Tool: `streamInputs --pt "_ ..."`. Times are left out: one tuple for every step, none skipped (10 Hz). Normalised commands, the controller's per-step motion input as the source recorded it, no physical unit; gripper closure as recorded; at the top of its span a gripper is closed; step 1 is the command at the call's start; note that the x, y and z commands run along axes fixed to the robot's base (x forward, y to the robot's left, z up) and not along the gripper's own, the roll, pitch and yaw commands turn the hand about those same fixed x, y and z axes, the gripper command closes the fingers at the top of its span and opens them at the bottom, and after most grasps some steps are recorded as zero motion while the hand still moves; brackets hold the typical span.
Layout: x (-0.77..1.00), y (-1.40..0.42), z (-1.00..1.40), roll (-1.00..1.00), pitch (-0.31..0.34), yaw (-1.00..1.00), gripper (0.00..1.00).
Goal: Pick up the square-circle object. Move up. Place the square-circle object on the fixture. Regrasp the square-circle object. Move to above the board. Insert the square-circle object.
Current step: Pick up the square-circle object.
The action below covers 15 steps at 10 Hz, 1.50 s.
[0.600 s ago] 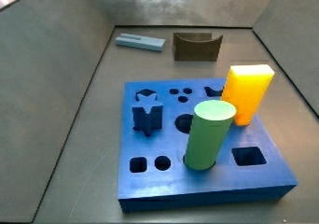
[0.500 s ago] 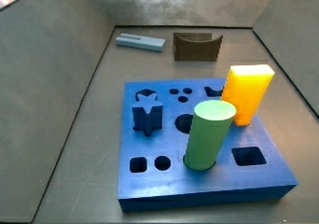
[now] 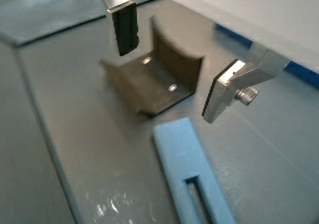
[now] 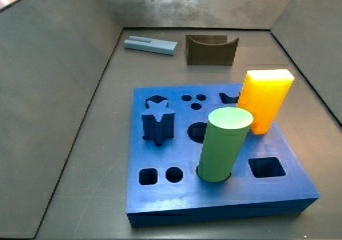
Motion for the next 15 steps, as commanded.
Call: streamInputs --pt "-0.07 0.18 -0.93 0.0 -0.121 0.97 0.0" --pt "-0.19 0.0 -0.87 0.0 -0.163 0.77 0.0" --pt "-0.13 -0.03 -0.79 -0.01 -0.197 0.72 0.0" --pt "0.0 -0.11 -0.65 -0.02 -0.216 0.83 0.0" --pt "-0.05 -0.31 -0.46 0.0 -0.179 0.7 0.0" --pt "-0.19 -0.24 -0.57 0.0 -0.224 0.67 0.0" --pt "-0.29 -0.21 -0.66 0.0 -0.264 0.62 0.0" --pt "-0.27 -0.01 -0.58 0.02 -0.257 0.43 0.0" --pt "-0.17 0.0 -0.39 0.06 -0.136 0.36 0.0" --pt "-0.04 0.0 -0.35 0.05 -0.084 0.33 0.0" --pt "0.12 0.0 -0.31 0.03 0.0 0.23 0.0" --pt "0.42 0.0 -0.29 0.0 0.0 0.11 0.0" --pt "0.17 -0.04 -0.34 0.0 -0.037 0.12 0.0" --pt "0.0 -0.05 -0.31 0.0 -0.066 0.16 0.0" --pt "0.0 -0.05 -0.28 0.0 -0.091 0.14 0.0"
